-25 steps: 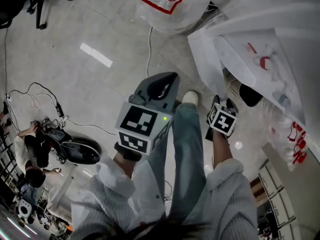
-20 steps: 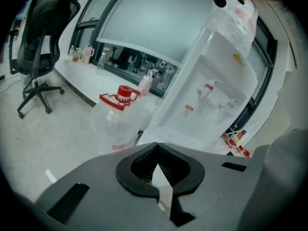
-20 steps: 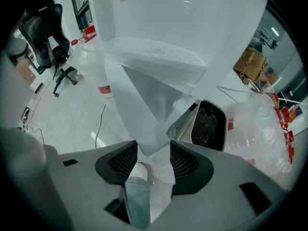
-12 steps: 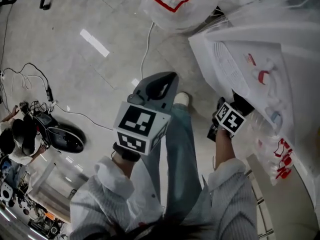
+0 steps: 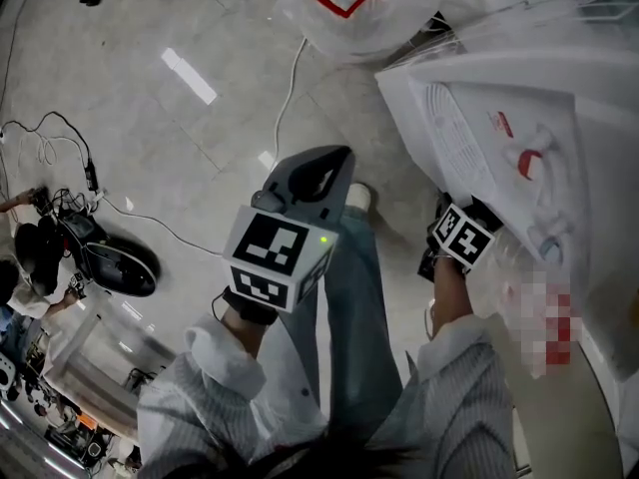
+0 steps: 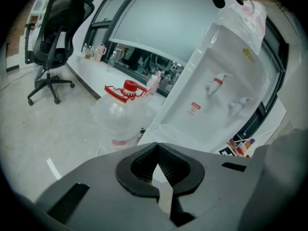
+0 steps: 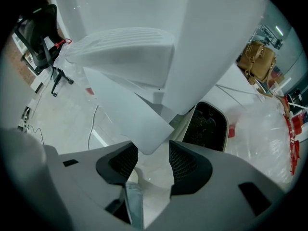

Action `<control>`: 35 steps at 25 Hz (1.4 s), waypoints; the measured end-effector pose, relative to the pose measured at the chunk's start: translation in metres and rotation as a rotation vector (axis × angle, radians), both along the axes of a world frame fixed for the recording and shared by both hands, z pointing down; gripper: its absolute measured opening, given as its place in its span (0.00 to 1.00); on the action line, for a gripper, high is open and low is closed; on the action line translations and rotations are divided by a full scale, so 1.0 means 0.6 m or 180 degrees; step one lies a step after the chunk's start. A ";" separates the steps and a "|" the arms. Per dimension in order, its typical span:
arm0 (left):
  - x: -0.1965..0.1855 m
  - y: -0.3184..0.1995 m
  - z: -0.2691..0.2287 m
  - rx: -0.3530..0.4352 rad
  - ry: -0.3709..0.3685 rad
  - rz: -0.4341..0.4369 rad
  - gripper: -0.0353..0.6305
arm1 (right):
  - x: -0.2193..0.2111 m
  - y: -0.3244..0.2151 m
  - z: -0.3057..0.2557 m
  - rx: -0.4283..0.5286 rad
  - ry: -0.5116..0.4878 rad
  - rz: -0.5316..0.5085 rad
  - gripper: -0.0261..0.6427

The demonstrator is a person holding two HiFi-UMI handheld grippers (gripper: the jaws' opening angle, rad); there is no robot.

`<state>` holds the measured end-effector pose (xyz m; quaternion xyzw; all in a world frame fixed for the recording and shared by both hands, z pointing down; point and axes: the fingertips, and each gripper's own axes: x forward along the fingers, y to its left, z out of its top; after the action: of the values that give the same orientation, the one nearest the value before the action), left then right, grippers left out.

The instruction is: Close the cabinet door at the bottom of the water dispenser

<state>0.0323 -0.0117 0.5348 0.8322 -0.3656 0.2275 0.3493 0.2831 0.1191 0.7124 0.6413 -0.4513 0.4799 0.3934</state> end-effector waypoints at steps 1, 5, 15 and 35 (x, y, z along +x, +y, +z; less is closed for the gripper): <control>0.000 0.001 0.002 -0.0004 -0.0004 -0.0007 0.07 | 0.001 -0.002 0.001 0.0005 -0.0011 -0.0025 0.33; 0.003 0.000 0.008 -0.0007 -0.0008 -0.0040 0.07 | 0.000 -0.010 0.003 0.0005 0.0023 -0.0181 0.27; 0.009 -0.011 -0.001 0.0062 0.0012 -0.0058 0.07 | 0.022 -0.025 0.000 0.0120 0.0184 -0.0525 0.27; 0.056 -0.006 -0.053 0.0165 0.0082 0.0077 0.07 | 0.045 -0.026 -0.042 0.0246 0.0346 -0.0462 0.22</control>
<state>0.0657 -0.0150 0.5030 0.8482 -0.3568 0.2113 0.3295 0.3104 0.1037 0.6875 0.6468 -0.4927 0.3969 0.4260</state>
